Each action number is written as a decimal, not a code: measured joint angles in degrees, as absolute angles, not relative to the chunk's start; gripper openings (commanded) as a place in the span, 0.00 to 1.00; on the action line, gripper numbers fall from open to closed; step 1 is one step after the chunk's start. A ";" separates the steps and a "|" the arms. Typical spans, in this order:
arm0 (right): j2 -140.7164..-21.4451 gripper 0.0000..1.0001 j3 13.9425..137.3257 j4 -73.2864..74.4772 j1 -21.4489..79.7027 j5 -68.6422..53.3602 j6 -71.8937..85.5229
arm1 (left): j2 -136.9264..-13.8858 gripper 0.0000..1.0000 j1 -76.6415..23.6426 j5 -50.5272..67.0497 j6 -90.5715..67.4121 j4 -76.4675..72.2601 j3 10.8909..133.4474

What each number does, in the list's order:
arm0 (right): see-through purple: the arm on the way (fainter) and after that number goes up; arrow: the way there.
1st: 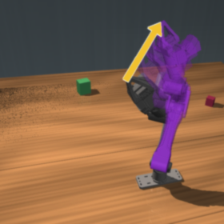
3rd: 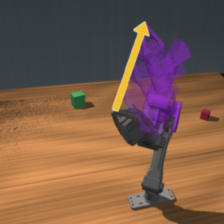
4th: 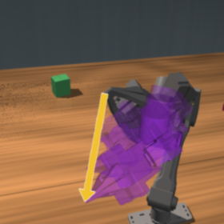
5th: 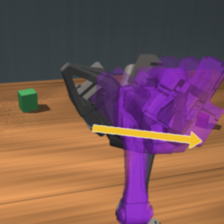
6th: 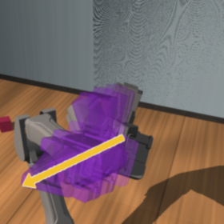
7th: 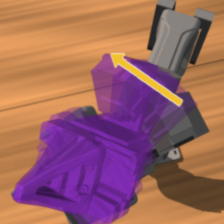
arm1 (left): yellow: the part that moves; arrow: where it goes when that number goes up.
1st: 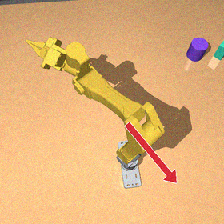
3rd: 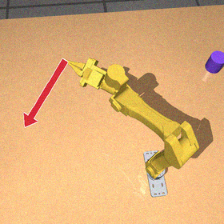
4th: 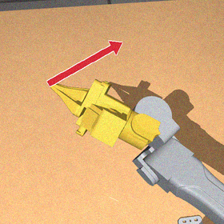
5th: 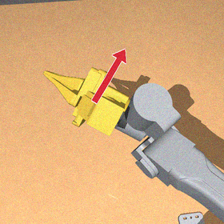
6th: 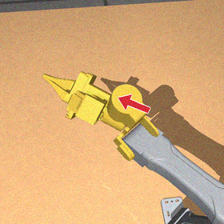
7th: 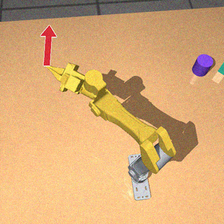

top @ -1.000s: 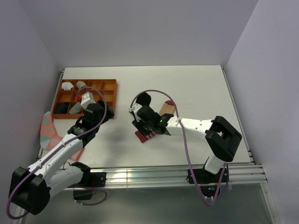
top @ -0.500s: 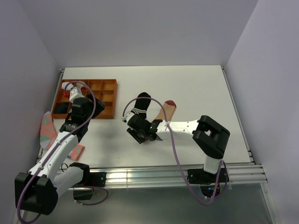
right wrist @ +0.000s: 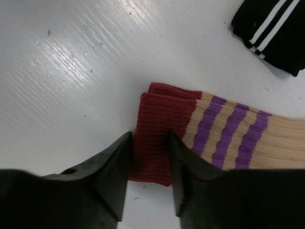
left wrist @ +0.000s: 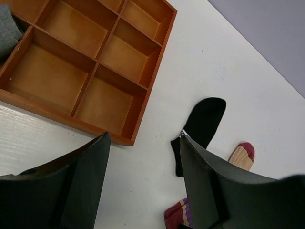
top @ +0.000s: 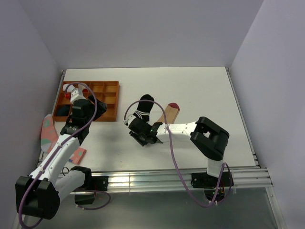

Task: Roll the socks
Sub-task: Roll the sock at the center of the board.

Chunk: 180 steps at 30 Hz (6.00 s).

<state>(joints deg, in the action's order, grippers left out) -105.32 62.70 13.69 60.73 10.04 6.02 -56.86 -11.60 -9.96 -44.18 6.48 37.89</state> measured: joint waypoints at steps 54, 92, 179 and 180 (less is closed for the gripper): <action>-120.79 0.00 75.72 72.16 24.62 -59.11 -58.85 | -90.72 0.59 -45.54 19.07 -26.65 -53.10 27.16; -125.21 0.00 79.61 76.05 21.89 -59.88 -64.25 | -103.04 0.56 -47.94 30.00 -28.14 -59.22 29.93; -79.02 0.44 45.17 30.20 2.85 -41.69 -40.77 | -117.27 0.00 -50.89 20.95 -36.71 -11.62 67.11; -78.04 0.45 44.91 30.65 2.87 -42.19 -42.24 | -117.71 0.00 -50.78 21.32 -36.75 -10.59 68.03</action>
<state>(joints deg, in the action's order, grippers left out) -78.04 44.91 30.65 2.87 -42.19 -42.24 -117.71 -50.78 21.32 -36.75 -10.59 68.03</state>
